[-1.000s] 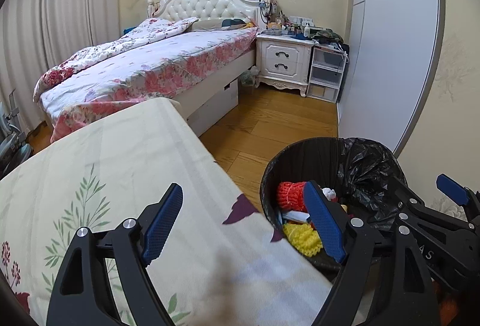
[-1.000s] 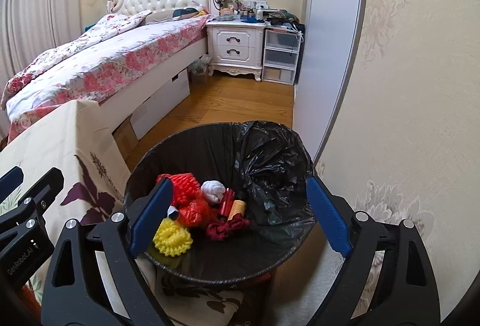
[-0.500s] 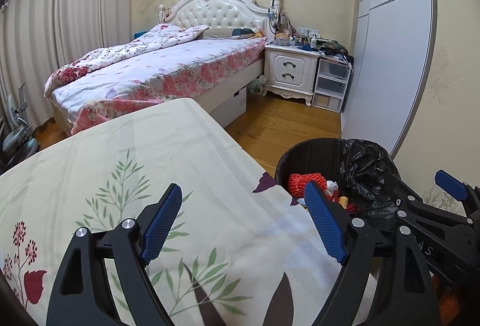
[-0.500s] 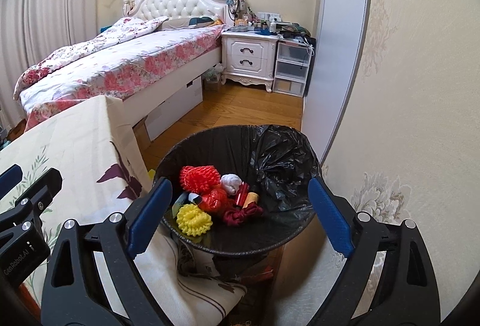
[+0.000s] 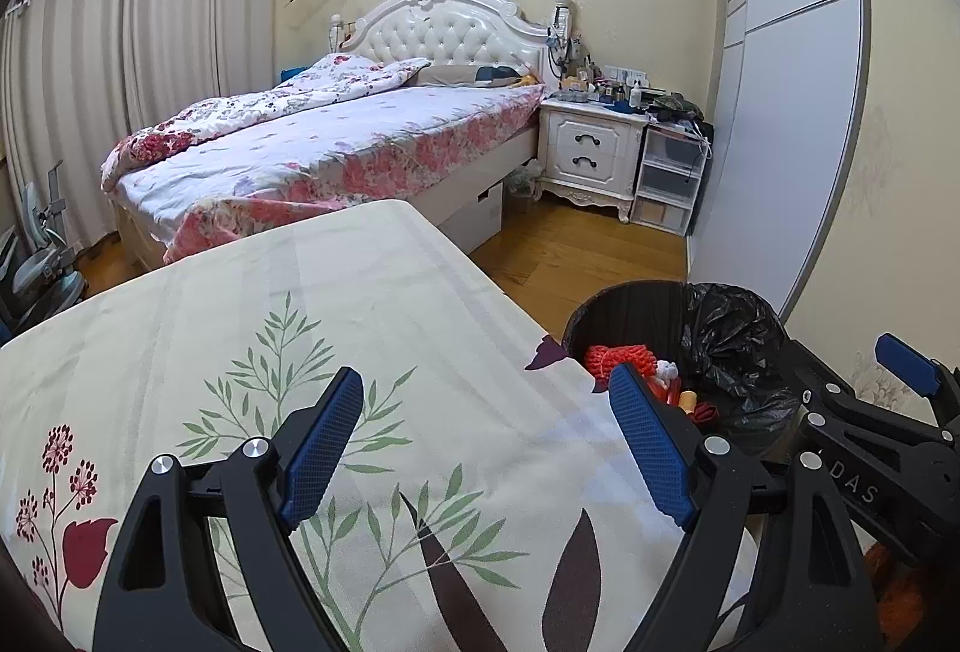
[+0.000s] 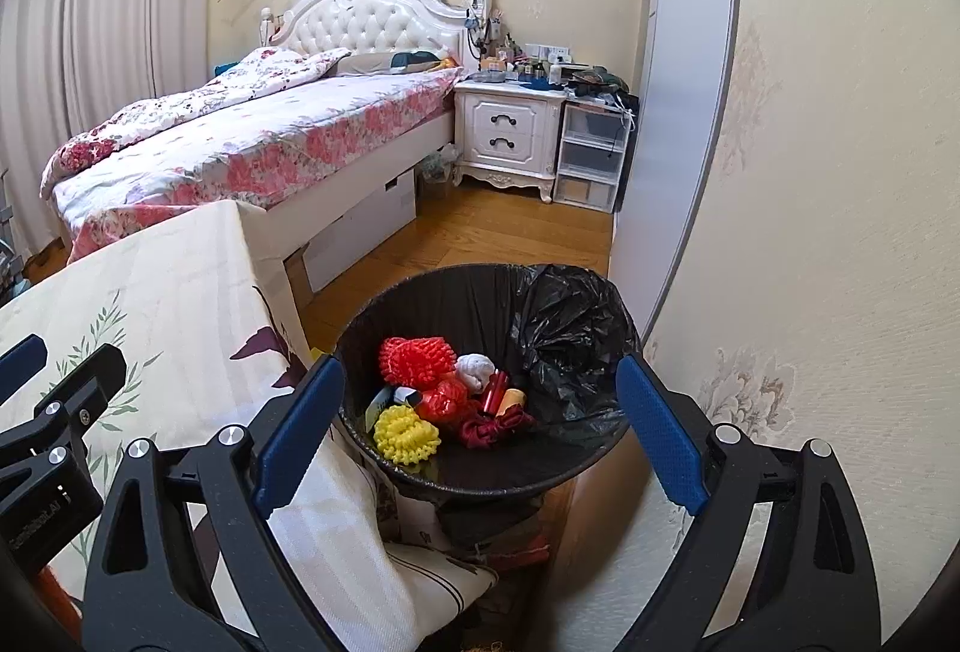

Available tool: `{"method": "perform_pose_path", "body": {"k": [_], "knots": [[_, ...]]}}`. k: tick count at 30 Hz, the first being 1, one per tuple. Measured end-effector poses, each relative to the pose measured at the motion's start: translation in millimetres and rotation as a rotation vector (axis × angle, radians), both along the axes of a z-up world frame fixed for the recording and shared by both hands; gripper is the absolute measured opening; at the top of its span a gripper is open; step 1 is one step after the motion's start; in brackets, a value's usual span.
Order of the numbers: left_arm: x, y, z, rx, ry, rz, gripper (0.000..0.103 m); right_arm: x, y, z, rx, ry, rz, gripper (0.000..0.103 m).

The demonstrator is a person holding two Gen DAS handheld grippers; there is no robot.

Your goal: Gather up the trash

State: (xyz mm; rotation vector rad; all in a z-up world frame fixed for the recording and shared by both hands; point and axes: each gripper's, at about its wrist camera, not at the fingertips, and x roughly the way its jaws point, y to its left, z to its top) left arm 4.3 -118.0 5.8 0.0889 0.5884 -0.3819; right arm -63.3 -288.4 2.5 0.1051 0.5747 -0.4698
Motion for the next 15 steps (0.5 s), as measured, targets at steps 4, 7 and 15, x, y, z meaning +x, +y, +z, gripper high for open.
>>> {"method": "perform_pose_path", "body": {"k": [4,7,15], "knots": [[-1.1,0.6,1.4,-0.003,-0.002,0.001,0.081,-0.7,-1.3,0.5,-0.002,-0.003,-0.003,0.09],[-1.0,0.8,1.2,-0.001,-0.002,0.001,0.081,-0.4,-1.1,0.6,-0.002,-0.003,-0.003,0.09],[-1.1,0.4,0.7,-0.004,-0.001,0.002,0.081,-0.7,-1.5,0.7,-0.002,-0.004,-0.002,0.09]]}}
